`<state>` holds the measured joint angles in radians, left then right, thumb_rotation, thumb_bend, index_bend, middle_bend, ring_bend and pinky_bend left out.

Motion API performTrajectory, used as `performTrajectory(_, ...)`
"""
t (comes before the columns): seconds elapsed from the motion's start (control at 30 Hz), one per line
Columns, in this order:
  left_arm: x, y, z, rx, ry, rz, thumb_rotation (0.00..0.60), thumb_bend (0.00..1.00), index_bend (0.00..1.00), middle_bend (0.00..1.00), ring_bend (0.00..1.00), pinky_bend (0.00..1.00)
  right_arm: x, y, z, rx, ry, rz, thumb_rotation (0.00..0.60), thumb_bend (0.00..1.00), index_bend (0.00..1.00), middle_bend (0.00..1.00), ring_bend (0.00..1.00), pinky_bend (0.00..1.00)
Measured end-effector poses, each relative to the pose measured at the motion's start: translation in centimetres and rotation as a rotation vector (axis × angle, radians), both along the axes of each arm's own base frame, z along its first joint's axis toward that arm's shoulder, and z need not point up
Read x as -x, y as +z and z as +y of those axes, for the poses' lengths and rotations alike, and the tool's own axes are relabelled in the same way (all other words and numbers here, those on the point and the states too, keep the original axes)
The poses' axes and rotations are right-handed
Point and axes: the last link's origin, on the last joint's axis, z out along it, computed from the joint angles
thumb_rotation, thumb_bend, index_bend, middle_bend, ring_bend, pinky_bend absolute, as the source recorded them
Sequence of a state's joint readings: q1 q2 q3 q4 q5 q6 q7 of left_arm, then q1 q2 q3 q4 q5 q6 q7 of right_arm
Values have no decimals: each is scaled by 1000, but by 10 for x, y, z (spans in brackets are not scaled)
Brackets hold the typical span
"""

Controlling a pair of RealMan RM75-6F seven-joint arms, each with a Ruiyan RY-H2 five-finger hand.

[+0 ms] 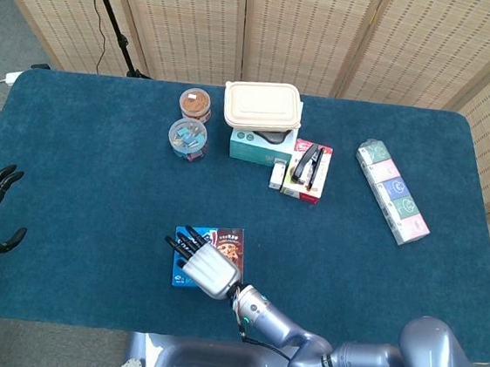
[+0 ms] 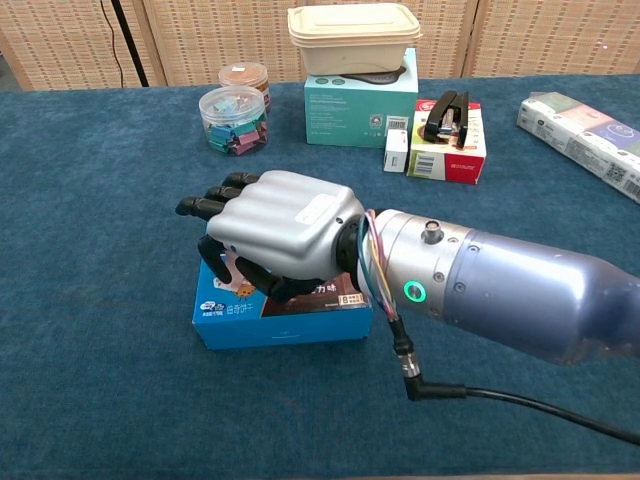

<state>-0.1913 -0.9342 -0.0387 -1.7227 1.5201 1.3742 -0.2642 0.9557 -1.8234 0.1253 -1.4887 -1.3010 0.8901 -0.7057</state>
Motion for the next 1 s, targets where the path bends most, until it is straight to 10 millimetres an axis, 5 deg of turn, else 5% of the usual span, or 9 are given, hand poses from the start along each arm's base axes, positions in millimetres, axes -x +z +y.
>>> performTrajectory(1.0, 1, 1, 0, 0, 1, -5, 600, 329, 0, 0, 0, 0, 5, 6, 10, 11, 45, 22, 600, 839, 399, 0, 0, 0)
